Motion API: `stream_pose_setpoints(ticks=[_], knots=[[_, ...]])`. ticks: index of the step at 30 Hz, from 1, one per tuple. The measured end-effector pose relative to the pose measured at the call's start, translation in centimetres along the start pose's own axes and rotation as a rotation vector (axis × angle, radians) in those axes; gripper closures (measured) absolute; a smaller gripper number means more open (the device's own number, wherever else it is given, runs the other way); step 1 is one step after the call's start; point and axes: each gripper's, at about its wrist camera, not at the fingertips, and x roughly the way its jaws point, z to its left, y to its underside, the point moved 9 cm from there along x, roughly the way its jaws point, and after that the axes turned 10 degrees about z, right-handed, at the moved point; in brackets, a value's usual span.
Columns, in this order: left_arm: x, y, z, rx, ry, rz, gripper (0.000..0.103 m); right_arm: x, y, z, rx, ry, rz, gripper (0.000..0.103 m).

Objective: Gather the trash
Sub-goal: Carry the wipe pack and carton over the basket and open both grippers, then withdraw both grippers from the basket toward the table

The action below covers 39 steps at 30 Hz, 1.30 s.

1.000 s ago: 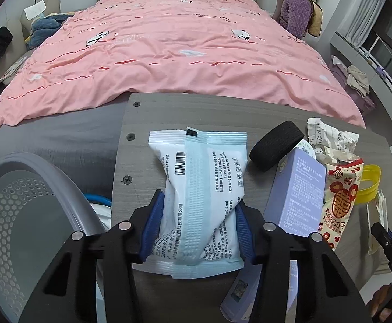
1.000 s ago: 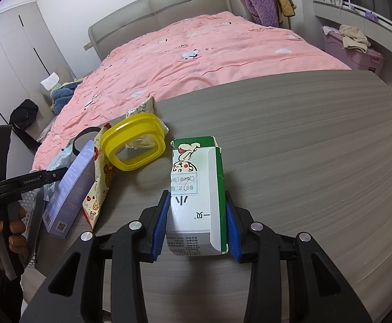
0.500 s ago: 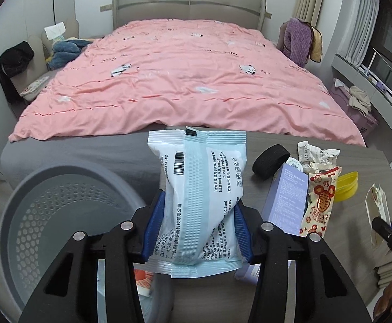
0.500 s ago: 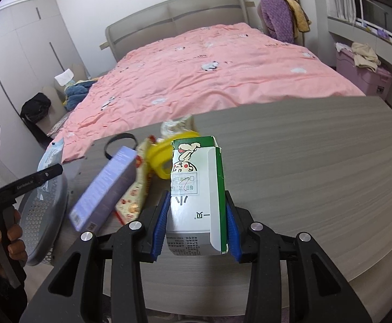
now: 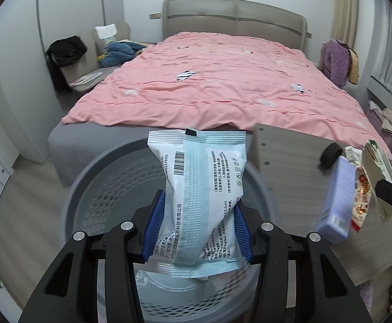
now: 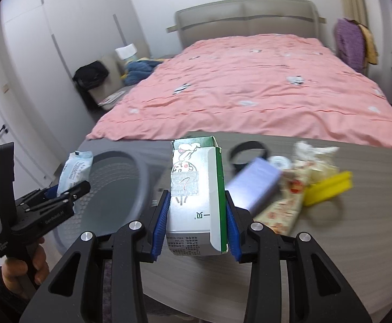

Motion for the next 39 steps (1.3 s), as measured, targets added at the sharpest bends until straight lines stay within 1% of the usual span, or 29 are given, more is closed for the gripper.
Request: stream_pose_setpoints(ticks=[5, 8, 12, 15, 20, 25, 26, 27, 29, 33, 39], knots=[[0.5, 1.2, 3.7, -0.047, -0.050, 0.011, 0.056, 3.3, -0.6, 5.9, -0.086, -0.080, 0.054, 0.066], [0.8, 1.4, 5.0, -0.070, -0.054, 0.015, 0.056, 4.9, -0.8, 8.9, -0.135, -0.104, 0.081, 0.066], [1.2, 1.5, 6.2, -0.097, -0.051, 0.016, 0.056, 6.7, -1.0, 11.8, -0.185, -0.122, 0.108, 0.066], [1.5, 1.6, 6.7, -0.104, -0.051, 0.021, 0.056, 7.7, -1.0, 12.9, -0.210, -0.127, 0.122, 0.066], [1.7, 1.7, 7.3, -0.110, -0.045, 0.023, 0.056, 8.8, -1.3, 13.7, -0.225, -0.130, 0.132, 0.065], [1.5, 1.7, 7.6, -0.119, -0.042, 0.009, 0.054, 8.9, -1.4, 14.0, -0.239, -0.127, 0.122, 0.060], [1.4, 1.8, 7.6, -0.122, -0.041, 0.007, 0.052, 8.8, -1.5, 13.9, -0.239, -0.125, 0.118, 0.056], [1.3, 1.9, 7.7, -0.124, -0.040, 0.006, 0.045, 8.8, -1.5, 14.0, -0.243, -0.127, 0.115, 0.051], [1.1, 1.9, 7.9, -0.131, -0.043, 0.001, 0.038, 8.6, -1.5, 13.9, -0.244, -0.120, 0.104, 0.045], [1.0, 2.0, 8.1, -0.135, -0.052, 0.002, 0.036, 8.3, -1.4, 13.8, -0.243, -0.118, 0.102, 0.044], [0.8, 2.2, 8.3, -0.140, -0.062, 0.005, 0.036, 8.1, -1.2, 13.2, -0.229, -0.112, 0.103, 0.043]])
